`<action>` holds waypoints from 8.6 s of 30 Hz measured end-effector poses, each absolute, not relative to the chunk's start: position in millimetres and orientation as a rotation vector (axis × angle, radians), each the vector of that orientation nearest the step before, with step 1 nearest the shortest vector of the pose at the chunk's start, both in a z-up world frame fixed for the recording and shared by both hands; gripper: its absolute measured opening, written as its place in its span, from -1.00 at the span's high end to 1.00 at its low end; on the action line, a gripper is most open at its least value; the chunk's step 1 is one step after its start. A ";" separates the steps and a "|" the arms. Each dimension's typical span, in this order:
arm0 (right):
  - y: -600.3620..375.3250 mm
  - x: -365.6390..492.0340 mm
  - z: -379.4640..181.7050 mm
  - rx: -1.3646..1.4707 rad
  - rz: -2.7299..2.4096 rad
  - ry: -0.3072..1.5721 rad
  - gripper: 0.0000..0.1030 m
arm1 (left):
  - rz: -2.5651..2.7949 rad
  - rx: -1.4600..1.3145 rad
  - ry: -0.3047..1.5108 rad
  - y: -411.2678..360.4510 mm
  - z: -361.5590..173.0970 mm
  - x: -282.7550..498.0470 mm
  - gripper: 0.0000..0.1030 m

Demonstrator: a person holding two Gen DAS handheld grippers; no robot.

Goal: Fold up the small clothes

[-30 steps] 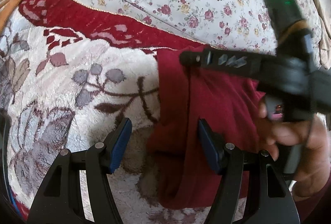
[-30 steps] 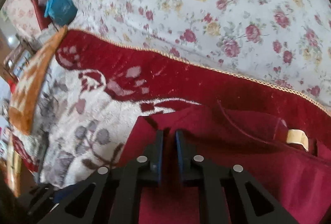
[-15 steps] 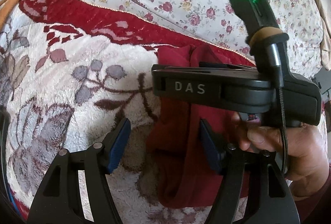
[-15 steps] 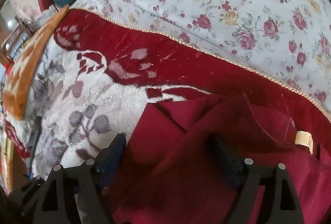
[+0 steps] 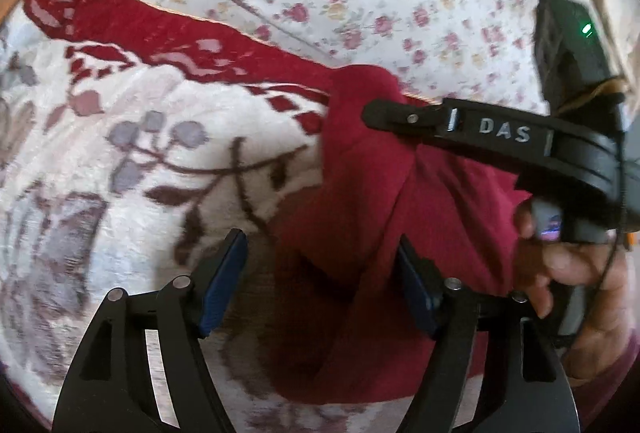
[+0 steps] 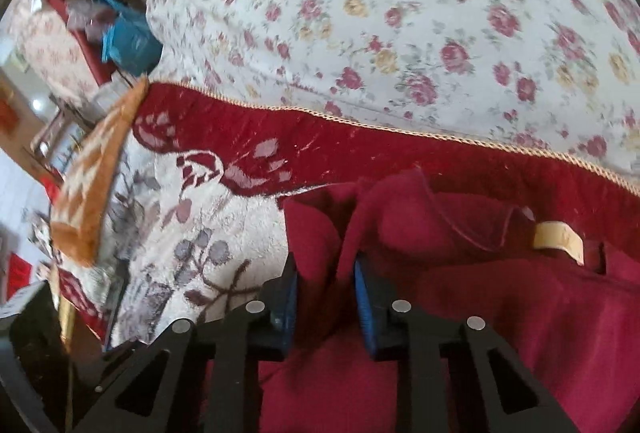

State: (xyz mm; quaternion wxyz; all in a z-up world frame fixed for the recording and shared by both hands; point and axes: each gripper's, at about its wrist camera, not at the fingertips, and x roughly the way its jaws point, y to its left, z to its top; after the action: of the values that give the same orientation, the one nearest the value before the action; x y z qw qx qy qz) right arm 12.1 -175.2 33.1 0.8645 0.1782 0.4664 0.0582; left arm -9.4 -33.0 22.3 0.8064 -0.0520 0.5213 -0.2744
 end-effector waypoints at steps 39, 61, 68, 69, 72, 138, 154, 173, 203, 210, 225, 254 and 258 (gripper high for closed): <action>-180.2 16.3 27.9 0.434 0.135 1.032 0.38 | -0.688 -0.027 1.111 -49.9 32.4 -38.4 0.45; -314.7 -127.2 74.8 0.785 0.179 0.779 -0.62 | -0.791 0.104 0.983 -158.4 105.2 -112.4 0.65; -296.0 -96.8 55.2 0.829 0.246 0.798 -0.36 | -0.774 0.166 0.986 -175.2 104.4 -125.5 0.65; -294.4 -92.4 55.8 0.820 0.243 0.806 0.09 | -0.774 0.168 0.987 -177.6 105.4 -126.9 0.65; -297.9 -101.0 70.4 0.716 0.201 0.785 0.42 | -0.818 0.152 1.001 -190.4 108.8 -133.8 0.65; -353.9 -164.6 29.7 0.393 -0.314 0.913 0.14 | -0.754 0.189 0.950 -178.7 55.8 -130.6 -0.16; -281.4 -255.2 42.0 0.210 -0.269 0.922 0.14 | -0.710 0.219 0.918 -177.0 53.5 -140.4 -0.16; -279.4 -269.7 54.6 0.270 -0.371 0.882 0.13 | -0.700 0.220 0.915 -174.6 53.0 -141.0 -0.17; -341.9 -259.1 30.9 0.547 -0.361 0.788 -0.59 | -0.713 0.155 0.947 -173.5 51.1 -126.8 -0.47; -364.6 -252.5 14.6 0.686 -0.306 0.771 -0.65 | -0.725 0.161 0.943 -179.1 52.1 -124.0 -0.50; -371.1 -234.4 6.8 0.693 -0.212 0.740 -0.74 | -0.799 0.113 1.018 -208.7 44.7 -98.4 -0.57; -369.2 -227.4 0.7 0.653 -0.195 0.698 -0.87 | -0.791 0.114 1.001 -214.7 34.7 -94.1 -0.72; -369.1 -227.5 0.6 0.653 -0.195 0.698 -0.88 | -0.790 0.110 1.002 -214.5 35.2 -93.1 -0.72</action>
State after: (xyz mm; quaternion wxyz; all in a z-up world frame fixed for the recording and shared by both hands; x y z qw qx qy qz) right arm -227.5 -369.1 0.6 0.8835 0.3137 0.3351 -0.0938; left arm -93.1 -214.5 35.2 0.8019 0.0512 0.4674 -0.3685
